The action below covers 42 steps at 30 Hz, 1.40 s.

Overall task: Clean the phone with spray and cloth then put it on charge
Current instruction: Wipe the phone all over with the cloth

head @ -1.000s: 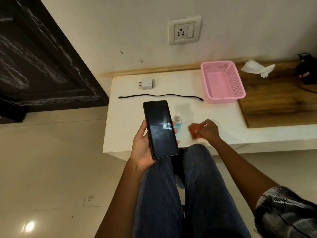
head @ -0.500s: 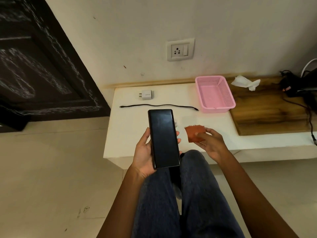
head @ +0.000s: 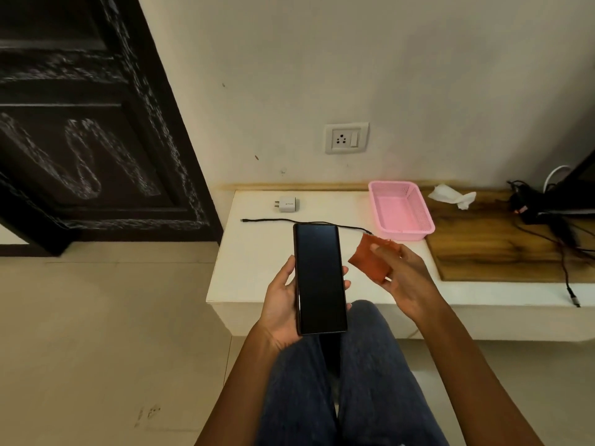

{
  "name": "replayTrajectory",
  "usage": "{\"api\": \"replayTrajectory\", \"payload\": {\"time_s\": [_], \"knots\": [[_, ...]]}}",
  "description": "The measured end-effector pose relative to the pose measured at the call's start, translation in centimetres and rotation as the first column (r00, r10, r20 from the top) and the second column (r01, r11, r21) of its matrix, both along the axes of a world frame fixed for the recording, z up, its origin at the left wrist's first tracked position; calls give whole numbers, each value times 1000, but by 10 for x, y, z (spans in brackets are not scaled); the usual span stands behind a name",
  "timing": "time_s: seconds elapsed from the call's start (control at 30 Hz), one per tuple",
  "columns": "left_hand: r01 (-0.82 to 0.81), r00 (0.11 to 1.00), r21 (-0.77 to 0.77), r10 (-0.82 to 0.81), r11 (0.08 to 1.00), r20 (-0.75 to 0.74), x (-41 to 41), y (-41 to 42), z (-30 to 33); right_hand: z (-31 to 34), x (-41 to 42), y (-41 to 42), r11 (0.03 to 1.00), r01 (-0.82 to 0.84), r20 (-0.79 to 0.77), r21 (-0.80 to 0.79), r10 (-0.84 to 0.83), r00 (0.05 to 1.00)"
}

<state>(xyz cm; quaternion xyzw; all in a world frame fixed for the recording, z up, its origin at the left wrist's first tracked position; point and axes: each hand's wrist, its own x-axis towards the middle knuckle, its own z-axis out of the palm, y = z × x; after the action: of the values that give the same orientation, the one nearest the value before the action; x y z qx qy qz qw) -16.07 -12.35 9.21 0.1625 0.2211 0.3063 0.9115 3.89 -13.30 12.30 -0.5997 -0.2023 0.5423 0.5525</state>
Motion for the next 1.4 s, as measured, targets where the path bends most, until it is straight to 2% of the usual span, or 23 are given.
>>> {"api": "replayTrajectory", "payload": {"time_s": [0.17,0.33,0.47,0.57,0.67,0.8,1.0,1.27,1.4], "knots": [[18,1000,36,-18,999,1,6,-11,8,20,-6,-13,991,103,178,89,-118,977],[27,999,79,-23,997,-45,16,-17,11,36,-25,-21,920,142,372,365,-284,884],[8,998,85,-2,996,-69,22,-19,9,40,-40,-23,859,-6,642,512,-379,666],[-11,996,70,17,997,-88,22,-19,5,33,-43,-23,859,-136,781,494,-368,505],[-29,990,30,33,999,-138,24,-16,3,26,-44,-21,865,-219,865,452,-364,346],[-32,968,12,34,999,-248,27,-14,-2,18,-49,-24,839,-326,900,436,-402,169],[-40,954,33,48,999,-297,31,-10,-5,11,-41,-18,864,-380,943,330,-322,86],[-54,960,37,62,998,-272,25,-5,-2,8,-43,-15,861,-436,963,262,-265,56],[-45,953,38,55,998,-299,24,-3,2,9,-43,-9,885,-390,966,255,-250,65]]}}
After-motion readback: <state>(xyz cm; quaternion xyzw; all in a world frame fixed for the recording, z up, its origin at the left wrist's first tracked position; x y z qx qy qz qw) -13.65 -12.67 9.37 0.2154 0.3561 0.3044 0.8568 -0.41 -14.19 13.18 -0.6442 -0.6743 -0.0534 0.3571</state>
